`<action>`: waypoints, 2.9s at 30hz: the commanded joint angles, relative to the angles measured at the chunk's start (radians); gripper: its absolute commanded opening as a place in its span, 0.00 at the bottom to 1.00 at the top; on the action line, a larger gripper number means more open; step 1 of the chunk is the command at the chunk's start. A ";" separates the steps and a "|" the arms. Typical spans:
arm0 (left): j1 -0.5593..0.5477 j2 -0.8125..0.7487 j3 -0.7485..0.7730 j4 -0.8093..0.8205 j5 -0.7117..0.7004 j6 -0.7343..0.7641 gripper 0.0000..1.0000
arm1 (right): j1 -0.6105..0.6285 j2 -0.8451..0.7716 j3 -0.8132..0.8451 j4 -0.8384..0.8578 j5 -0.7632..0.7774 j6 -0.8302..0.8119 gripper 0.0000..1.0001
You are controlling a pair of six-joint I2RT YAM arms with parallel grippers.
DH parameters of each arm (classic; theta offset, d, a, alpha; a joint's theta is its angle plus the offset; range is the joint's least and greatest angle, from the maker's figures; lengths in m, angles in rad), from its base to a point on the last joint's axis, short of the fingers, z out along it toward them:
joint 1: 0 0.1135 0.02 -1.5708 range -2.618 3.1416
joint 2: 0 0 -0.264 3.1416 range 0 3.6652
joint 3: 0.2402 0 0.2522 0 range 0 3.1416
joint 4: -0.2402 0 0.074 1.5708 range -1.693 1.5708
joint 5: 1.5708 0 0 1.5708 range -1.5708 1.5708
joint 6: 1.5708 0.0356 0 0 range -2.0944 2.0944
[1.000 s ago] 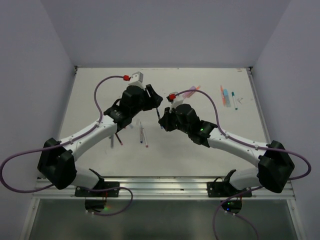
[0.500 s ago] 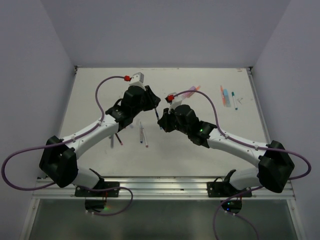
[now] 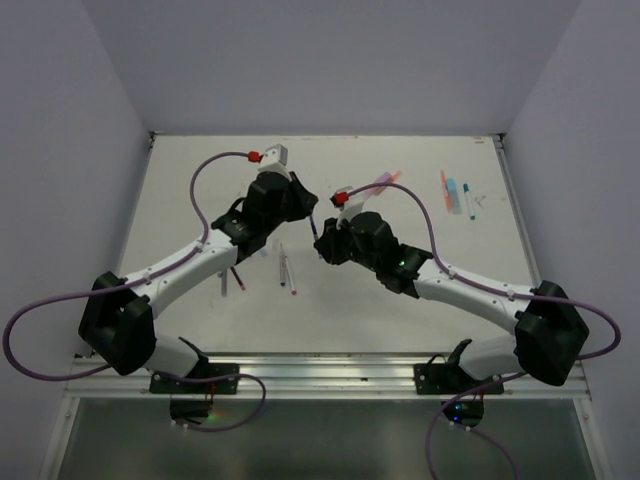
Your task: Open the pen caps
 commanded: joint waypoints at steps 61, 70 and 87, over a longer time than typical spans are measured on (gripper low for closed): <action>0.179 -0.171 0.223 0.374 -0.192 0.219 0.00 | -0.003 0.188 -0.112 0.182 -0.101 -0.057 0.00; 0.190 -0.237 0.053 0.030 -0.159 0.199 0.01 | -0.003 0.212 -0.009 0.050 -0.038 0.055 0.00; 0.225 -0.012 -0.236 -0.214 -0.011 0.193 0.14 | 0.012 0.406 0.115 -0.030 -0.055 0.168 0.00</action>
